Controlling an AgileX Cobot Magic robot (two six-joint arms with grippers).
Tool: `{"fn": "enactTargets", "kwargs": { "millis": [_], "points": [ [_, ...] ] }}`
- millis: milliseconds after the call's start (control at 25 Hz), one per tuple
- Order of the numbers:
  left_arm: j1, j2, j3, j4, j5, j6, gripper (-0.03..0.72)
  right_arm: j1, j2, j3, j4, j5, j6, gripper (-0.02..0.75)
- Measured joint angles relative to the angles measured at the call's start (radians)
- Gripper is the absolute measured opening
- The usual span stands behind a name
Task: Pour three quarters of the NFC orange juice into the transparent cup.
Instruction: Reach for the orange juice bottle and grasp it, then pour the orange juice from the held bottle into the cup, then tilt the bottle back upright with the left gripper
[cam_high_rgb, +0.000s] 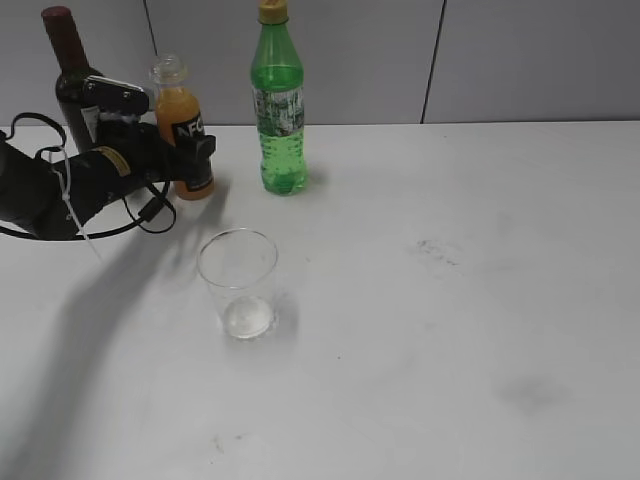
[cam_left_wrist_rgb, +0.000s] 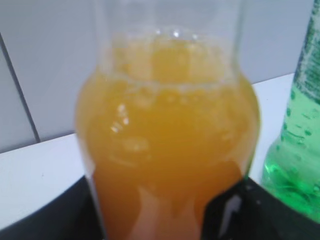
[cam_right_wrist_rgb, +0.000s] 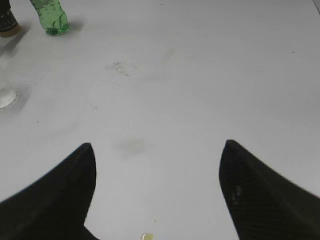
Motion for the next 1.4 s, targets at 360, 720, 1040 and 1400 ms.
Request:
{"fn": "enactTargets", "kwargs": {
  "millis": [360,720,1040,1400],
  "points": [
    [0.000,-0.034,0.034,0.001,0.022,-0.001,0.480,0.000,0.000,0.000,0.000,0.000,0.000,0.589],
    [-0.001,-0.206,0.266,0.003,-0.078,0.000,0.480,0.000,0.000,0.000,0.000,0.000,0.000,0.589],
    [-0.001,-0.408,0.557,0.002,-0.132,0.070,0.480,0.000,0.000,0.000,0.000,0.000,0.000,0.589],
    [-0.001,-0.492,0.774,-0.010,-0.134,0.166,0.480,0.000,0.000,0.000,0.000,0.000,0.000,0.589]
  ]
}}
